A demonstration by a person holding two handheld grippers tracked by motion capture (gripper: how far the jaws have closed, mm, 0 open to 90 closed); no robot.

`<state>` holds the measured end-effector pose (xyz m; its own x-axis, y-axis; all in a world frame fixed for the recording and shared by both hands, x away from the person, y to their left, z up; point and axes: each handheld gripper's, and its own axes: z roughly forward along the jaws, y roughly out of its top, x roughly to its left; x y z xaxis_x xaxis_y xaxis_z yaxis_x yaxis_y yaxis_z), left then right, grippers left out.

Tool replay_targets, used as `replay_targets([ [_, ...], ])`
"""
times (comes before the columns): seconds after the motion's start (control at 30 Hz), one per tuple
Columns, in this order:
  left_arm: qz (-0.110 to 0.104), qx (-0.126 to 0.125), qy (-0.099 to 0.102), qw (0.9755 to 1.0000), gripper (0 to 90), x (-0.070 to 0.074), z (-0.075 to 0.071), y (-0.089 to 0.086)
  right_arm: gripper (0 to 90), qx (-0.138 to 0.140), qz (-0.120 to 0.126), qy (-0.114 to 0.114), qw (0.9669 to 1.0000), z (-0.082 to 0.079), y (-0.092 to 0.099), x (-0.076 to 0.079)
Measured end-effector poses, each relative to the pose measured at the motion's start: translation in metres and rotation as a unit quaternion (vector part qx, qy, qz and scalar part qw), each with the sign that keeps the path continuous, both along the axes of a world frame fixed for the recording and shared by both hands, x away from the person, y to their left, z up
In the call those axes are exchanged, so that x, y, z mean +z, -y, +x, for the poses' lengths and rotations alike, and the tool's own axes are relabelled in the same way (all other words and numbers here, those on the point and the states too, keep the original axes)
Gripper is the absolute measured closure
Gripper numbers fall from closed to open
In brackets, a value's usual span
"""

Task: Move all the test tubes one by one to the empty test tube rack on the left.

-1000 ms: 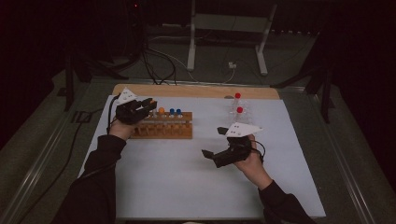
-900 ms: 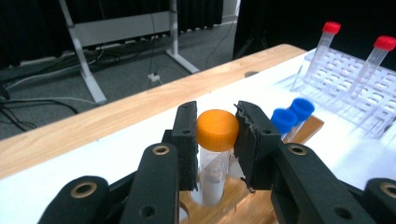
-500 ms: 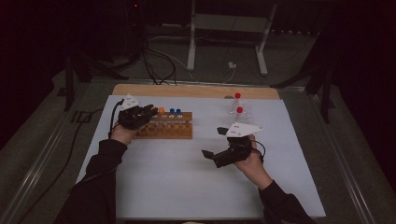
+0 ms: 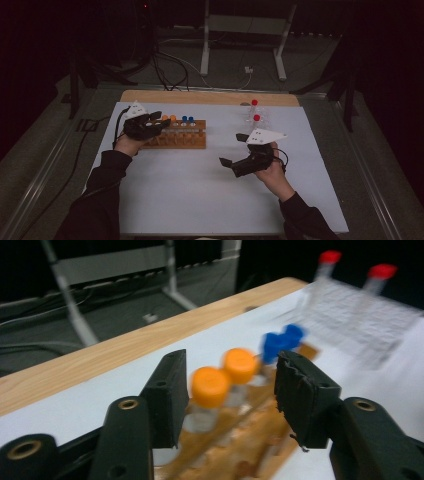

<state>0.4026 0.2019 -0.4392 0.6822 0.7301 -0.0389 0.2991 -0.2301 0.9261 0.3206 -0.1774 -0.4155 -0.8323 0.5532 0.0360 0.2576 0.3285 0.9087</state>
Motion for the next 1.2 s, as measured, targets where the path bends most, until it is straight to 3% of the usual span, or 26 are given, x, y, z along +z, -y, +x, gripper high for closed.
replay_targets([
  [0.17, 0.001, -0.016, 0.004, 0.9999, 29.8, 0.005, -0.016, 0.002, 0.0, -0.019, 0.001, 0.009, 0.9998, 0.004, 0.011, 0.007],
  [0.3, -0.004, -0.035, -0.004, 0.9994, 17.2, 0.006, -0.026, 0.005, 0.0, -0.042, -0.001, 0.016, 0.999, 0.009, 0.022, 0.01],
  [0.53, -0.014, -0.067, -0.006, 0.9977, 2.7, 0.008, -0.043, 0.01, 0.0, -0.087, 0.0, 0.025, 0.9959, 0.02, 0.044, 0.012],
  [0.87, -0.018, -0.077, -0.005, 0.9969, 2.3, 0.008, -0.052, 0.011, 2.3, -0.151, -0.024, 0.025, 0.9879, 0.041, 0.063, -0.003],
  [1.0, -0.017, -0.078, -0.006, 0.9968, 2.3, 0.007, -0.052, 0.012, 6.5, -0.175, -0.031, 0.022, 0.9838, 0.051, 0.066, -0.01],
  [1.2, -0.015, -0.079, -0.006, 0.9968, 2.3, 0.006, -0.052, 0.012, 15.4, -0.202, -0.061, 0.012, 0.9773, 0.066, 0.067, -0.023],
])
